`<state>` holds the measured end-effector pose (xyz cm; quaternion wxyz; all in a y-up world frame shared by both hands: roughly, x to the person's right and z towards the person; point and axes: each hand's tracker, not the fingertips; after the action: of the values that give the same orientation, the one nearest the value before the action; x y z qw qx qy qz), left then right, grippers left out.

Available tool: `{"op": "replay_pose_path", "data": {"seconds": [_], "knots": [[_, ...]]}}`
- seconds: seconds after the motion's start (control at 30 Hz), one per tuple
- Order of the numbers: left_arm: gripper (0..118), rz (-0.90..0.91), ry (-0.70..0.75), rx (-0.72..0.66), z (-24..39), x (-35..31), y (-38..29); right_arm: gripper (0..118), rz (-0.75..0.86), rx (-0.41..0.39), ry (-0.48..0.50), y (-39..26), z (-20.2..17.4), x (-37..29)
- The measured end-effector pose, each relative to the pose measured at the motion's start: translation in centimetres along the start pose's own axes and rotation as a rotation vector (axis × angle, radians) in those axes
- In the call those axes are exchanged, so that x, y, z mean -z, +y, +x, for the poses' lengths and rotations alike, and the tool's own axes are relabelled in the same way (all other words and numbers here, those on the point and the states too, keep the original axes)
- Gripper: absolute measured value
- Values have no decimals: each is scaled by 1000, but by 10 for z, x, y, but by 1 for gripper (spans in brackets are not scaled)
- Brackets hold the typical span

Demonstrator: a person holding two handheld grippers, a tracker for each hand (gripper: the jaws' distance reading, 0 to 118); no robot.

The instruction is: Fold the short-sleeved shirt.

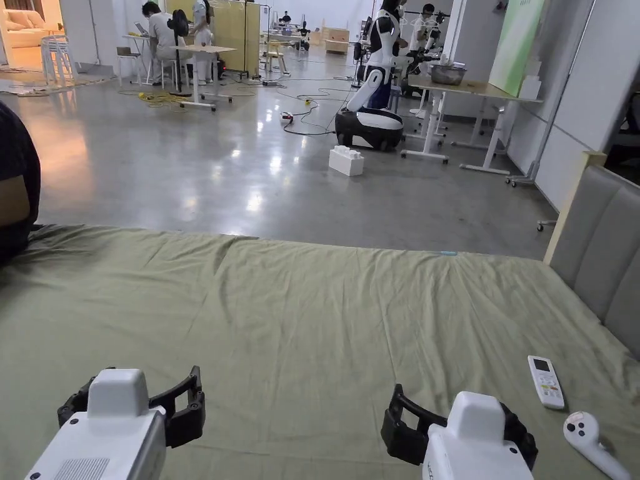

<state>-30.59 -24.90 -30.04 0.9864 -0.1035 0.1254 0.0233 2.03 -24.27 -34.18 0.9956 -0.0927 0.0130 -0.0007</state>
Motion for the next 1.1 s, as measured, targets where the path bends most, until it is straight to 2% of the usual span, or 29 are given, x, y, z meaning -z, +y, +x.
{"op": "replay_pose_path", "data": {"seconds": [0.1,0.2,0.33,0.47,0.77,1.1], "knots": [[102,-4,4,14,0,1,0,118,-6,24,11,4,0,1],[105,-1,-81,23,-2,0,4,118,-17,-46,-31,11,-5,6],[106,14,-93,64,4,-1,9,118,0,-62,-23,17,-7,10],[106,37,-80,61,7,1,10,118,-7,-20,-1,20,-7,12],[106,130,-80,45,6,1,2,118,-97,7,-13,22,-13,17],[106,80,-75,31,3,3,2,118,-141,69,-14,29,-14,15]]}}
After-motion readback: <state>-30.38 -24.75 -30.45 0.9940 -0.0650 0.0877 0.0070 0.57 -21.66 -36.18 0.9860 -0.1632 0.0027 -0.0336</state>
